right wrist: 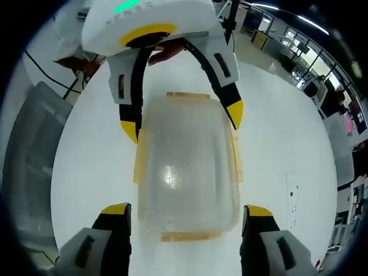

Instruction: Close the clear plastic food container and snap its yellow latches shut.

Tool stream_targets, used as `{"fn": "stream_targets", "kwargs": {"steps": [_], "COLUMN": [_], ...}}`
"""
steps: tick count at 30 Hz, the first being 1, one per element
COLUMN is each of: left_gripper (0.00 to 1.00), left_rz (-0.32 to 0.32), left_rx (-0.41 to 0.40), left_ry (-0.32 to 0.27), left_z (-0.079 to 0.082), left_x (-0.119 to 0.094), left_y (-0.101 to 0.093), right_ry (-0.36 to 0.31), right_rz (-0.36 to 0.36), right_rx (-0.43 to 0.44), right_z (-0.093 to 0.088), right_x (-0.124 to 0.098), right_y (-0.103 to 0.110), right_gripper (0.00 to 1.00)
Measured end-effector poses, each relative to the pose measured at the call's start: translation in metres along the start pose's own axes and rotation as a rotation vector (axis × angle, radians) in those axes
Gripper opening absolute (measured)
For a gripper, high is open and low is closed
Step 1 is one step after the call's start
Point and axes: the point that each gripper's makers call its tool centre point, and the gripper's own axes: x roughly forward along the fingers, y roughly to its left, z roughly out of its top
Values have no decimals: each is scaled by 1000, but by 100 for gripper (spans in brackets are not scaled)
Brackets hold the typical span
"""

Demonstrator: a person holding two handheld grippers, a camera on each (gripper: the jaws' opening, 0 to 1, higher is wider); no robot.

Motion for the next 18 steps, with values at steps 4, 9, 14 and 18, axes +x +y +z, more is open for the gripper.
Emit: {"fn": "stream_targets", "kwargs": {"steps": [4,9,14,18], "left_gripper": [87,87,88,88], "left_rz": [24,60,90,96], "left_rx": [-10,-59,-117,-141], "left_ry": [-7,-32,-63,-73], "left_z": [-3,-4,-5,-7], "left_x": [-8,-20,-28,-32], "left_y": [3,4,1,-5], "right_ry": [-11,-54,-70,-74], "right_rz": [-26,-77,-108,-115], "right_rx": [4,32,59,67], "right_z": [1,7,9,9], "right_x": [-5,-12,-20,-24], "right_y": [0,-1,1,9], "right_gripper": [79,83,83,83]}}
